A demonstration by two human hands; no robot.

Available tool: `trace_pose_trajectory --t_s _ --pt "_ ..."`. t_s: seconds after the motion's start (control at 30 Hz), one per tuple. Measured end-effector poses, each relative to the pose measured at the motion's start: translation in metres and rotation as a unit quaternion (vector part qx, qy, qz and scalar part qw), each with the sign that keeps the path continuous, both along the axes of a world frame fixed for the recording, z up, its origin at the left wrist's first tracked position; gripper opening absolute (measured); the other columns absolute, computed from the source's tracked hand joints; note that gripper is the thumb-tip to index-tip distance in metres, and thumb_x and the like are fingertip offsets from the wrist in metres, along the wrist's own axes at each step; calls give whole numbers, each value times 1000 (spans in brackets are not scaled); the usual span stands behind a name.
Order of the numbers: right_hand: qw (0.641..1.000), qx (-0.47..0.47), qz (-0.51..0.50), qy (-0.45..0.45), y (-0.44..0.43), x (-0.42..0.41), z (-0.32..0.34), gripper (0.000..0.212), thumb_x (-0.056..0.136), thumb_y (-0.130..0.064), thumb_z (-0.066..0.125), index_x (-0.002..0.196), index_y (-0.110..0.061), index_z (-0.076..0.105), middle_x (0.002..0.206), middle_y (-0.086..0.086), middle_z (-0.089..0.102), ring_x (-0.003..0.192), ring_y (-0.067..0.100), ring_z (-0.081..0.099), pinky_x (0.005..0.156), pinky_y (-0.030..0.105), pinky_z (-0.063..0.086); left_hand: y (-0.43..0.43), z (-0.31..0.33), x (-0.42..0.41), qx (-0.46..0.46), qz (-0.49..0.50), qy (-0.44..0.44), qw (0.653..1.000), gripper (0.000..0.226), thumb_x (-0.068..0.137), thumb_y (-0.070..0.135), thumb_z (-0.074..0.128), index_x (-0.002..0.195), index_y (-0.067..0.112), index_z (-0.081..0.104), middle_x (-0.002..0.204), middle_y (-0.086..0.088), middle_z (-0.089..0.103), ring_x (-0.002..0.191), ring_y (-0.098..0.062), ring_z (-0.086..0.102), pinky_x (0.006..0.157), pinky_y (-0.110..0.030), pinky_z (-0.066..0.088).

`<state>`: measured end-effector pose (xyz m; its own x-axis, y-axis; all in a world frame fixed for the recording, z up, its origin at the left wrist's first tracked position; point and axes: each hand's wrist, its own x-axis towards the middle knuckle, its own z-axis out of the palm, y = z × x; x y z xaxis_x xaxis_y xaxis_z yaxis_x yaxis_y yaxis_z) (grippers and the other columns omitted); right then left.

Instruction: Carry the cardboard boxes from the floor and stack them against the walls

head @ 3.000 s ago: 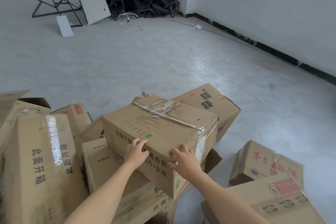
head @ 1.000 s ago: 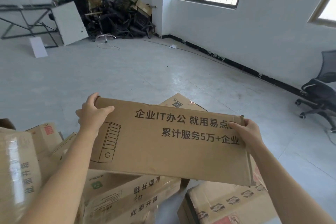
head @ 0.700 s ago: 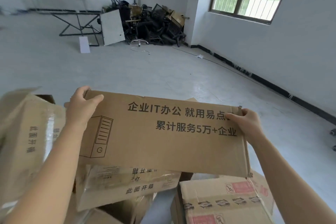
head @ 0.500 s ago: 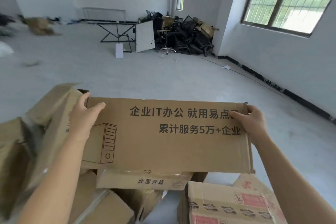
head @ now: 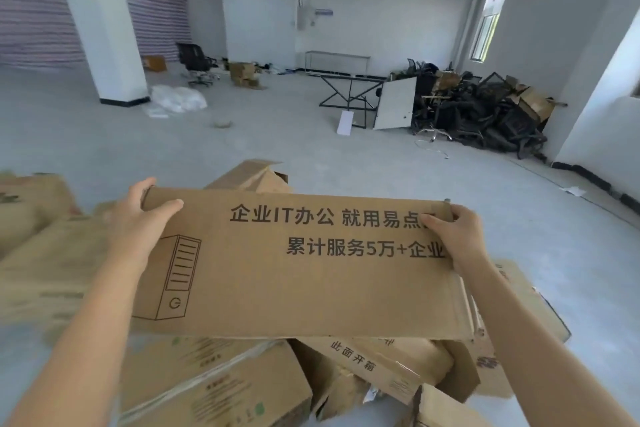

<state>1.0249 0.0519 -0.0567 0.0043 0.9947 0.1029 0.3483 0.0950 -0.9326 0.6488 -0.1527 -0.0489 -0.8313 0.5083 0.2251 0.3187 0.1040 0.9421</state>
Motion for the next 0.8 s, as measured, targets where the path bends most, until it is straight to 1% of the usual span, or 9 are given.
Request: trace_pose_trajectory --t_s 0.07,0.17,0.23,0.37,0.5,0.57,0.67,0.73,0.8 --pt "999 -7 45 -6 -1 -34 -1 48 59 -37 79 96 -10 64 109 17 60 89 32 64 77 47 56 -32 -3 -13 -9 43 0 999 57 84 18 67 136 22 46 144 -2 42 136 -18 34 110 -34 27" --pt "993 -13 118 -12 -10 -91 1 25 70 -26 78 84 -12 62 109 17 61 86 32 65 71 41 56 -87 -6 -34 -34 104 -10 994 60 80 26 70 135 26 46 143 -4 42 135 -22 33 112 -39 27" --pt "987 -13 160 -28 -20 -130 -3 29 71 -27 77 90 -10 63 111 14 59 87 32 64 71 42 57 -127 -10 -48 -54 145 -18 988 63 76 33 70 134 31 46 144 -5 41 137 -25 29 112 -44 27" --pt "968 -12 247 -49 -58 -214 -7 32 73 -25 76 95 -6 64 107 15 61 88 31 63 68 38 54 -210 -17 -63 -75 226 -35 971 54 85 24 66 135 28 47 144 -7 41 135 -27 31 111 -41 27" --pt "933 -14 354 -63 -125 -311 -13 25 74 -24 75 89 -9 63 96 13 66 89 31 63 76 45 55 -310 -24 -73 -125 341 -42 931 50 86 22 64 134 22 49 139 -15 45 134 -31 28 112 -42 24" --pt "914 -24 401 -62 -163 -353 -20 24 75 -22 75 90 -9 62 96 11 64 88 27 62 71 38 54 -359 -27 -76 -141 388 -56 909 50 87 22 64 134 21 49 137 -17 46 133 -33 30 112 -42 24" --pt "878 -43 473 -56 -223 -410 -34 18 79 -17 72 88 -6 61 91 11 64 76 21 58 57 26 46 -430 -36 -69 -145 445 -83 880 52 85 28 66 133 22 49 135 -17 48 131 -33 33 112 -43 26" --pt "853 -67 514 -59 -263 -446 -45 19 80 -17 71 91 -3 63 92 13 65 74 20 59 55 25 45 -472 -43 -60 -133 478 -106 862 59 78 36 67 133 26 48 136 -15 47 131 -33 35 111 -46 28" --pt "827 -86 552 -63 -301 -477 -56 26 80 -16 70 99 0 64 94 14 66 76 22 61 55 26 45 -506 -48 -47 -128 518 -129 836 59 78 37 66 133 29 48 138 -11 46 132 -31 35 111 -46 29"
